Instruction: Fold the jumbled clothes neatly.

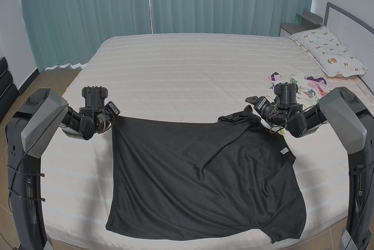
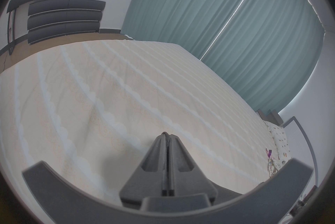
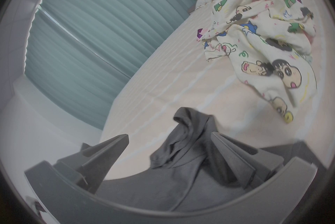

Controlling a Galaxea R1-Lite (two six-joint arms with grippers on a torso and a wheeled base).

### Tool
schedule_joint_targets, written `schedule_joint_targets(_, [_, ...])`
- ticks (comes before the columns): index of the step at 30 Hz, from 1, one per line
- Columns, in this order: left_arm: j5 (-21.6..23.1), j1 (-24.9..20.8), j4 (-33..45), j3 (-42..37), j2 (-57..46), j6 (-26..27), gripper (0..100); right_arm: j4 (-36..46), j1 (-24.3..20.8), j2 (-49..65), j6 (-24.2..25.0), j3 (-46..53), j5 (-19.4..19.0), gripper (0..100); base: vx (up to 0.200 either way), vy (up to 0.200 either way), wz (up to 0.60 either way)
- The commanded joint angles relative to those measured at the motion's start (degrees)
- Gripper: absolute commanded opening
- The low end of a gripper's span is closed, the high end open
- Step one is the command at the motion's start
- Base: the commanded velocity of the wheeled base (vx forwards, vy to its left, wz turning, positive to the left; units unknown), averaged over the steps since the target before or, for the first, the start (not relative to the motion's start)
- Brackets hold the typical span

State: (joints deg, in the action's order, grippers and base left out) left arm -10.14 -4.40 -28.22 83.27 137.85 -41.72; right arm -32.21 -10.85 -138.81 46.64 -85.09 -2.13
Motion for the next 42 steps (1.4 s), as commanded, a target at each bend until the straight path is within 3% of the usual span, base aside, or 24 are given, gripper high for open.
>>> schedule_joint_targets(1, [-0.1,-0.1,0.4,0.0,-0.3,0.0,0,-0.4,2.6,-5.1,-5.0,-1.4,0.6,100,0.0,0.0,0.0])
schedule_joint_targets(4, [-0.1,-0.1,0.5,-0.1,-0.4,0.0,0,-4.0,3.7,-6.9,-7.6,-1.7,2.7,100,0.0,0.0,0.0])
schedule_joint_targets(11, [-0.1,0.3,0.5,-0.7,-0.1,-0.2,0,-8.3,3.6,-10.2,-13.2,-1.9,2.9,100,0.0,0.0,0.0])
schedule_joint_targets(21, [-0.1,-0.1,0.6,-0.9,-0.2,-0.2,0,-9.6,3.0,-14.0,-16.3,-6.8,3.5,100,0.0,0.0,0.0])
schedule_joint_targets(22, [-0.1,-0.2,0.9,-0.8,-0.2,-0.2,0,-9.8,3.0,-13.6,-16.6,-6.7,3.5,0,0.0,0.0,0.0])
schedule_joint_targets(35, [-0.1,-0.1,1.2,-0.1,0.1,0.1,0,-11.3,5.0,-8.2,-15.4,-4.5,4.3,0,0.0,0.0,0.0])
schedule_joint_targets(38, [-0.1,-0.1,1.2,-0.1,0.0,0.1,0,-11.3,5.0,-5.7,-14.4,-1.6,3.5,0,0.0,0.0,0.0])
schedule_joint_targets(42, [-0.5,-0.1,1.2,-0.2,0.0,0.1,0,-11.2,5.0,-3.0,-14.6,2.8,-0.5,0,0.0,0.0,0.0])
